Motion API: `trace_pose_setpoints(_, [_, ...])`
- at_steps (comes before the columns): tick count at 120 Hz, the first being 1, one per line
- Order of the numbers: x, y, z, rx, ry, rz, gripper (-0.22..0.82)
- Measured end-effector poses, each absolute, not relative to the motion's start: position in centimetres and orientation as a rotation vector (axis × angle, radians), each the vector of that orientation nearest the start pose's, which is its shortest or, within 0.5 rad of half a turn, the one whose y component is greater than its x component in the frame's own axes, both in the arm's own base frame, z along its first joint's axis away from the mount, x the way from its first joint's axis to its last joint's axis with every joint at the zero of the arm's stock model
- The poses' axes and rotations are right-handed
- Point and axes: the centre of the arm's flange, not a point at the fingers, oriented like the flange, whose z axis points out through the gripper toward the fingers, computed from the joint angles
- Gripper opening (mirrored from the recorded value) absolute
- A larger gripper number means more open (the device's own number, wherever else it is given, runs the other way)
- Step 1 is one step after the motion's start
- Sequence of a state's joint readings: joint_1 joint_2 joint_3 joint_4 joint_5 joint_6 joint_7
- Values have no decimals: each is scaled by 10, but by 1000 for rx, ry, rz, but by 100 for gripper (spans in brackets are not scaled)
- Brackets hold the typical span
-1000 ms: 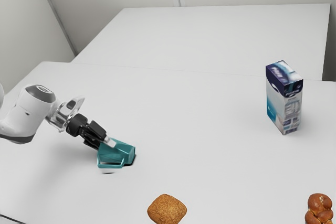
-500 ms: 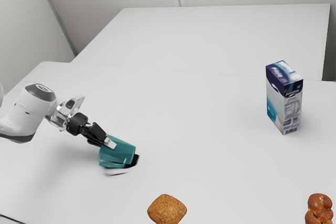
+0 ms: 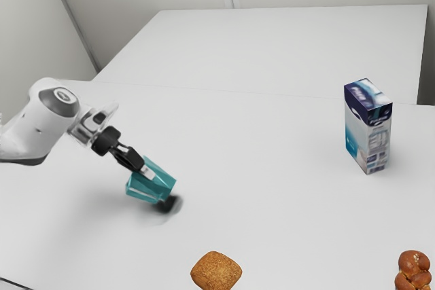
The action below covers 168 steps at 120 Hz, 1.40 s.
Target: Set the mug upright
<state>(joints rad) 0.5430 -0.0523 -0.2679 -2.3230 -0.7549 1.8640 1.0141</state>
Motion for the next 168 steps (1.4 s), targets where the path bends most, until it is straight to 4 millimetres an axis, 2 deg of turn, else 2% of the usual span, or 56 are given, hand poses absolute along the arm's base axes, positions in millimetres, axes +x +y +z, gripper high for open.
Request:
trace_pose_setpoints(16, [476, 24, 362, 2515, -640, 72, -15])
trace_pose_setpoints(22, [480, 11, 364, 2579, -709, 60, -15])
trace_pose_setpoints(34, [487, 0, 368, 2708, -800, 35, -16])
trace_pose_setpoints(51, [495, -12, 370, 2832, -833, 32, -15])
trace_pose_setpoints(84, [508, -21, 365, 2976, -778, 61, -15])
trace_pose_setpoints(110, [524, -25, 355, 3008, -697, 61, -15])
trace_pose_setpoints(155, [525, -18, 343, 3042, -513, -39, -15])
trace_pose_setpoints(168, [525, -19, 342, 3048, -486, -51, -11])
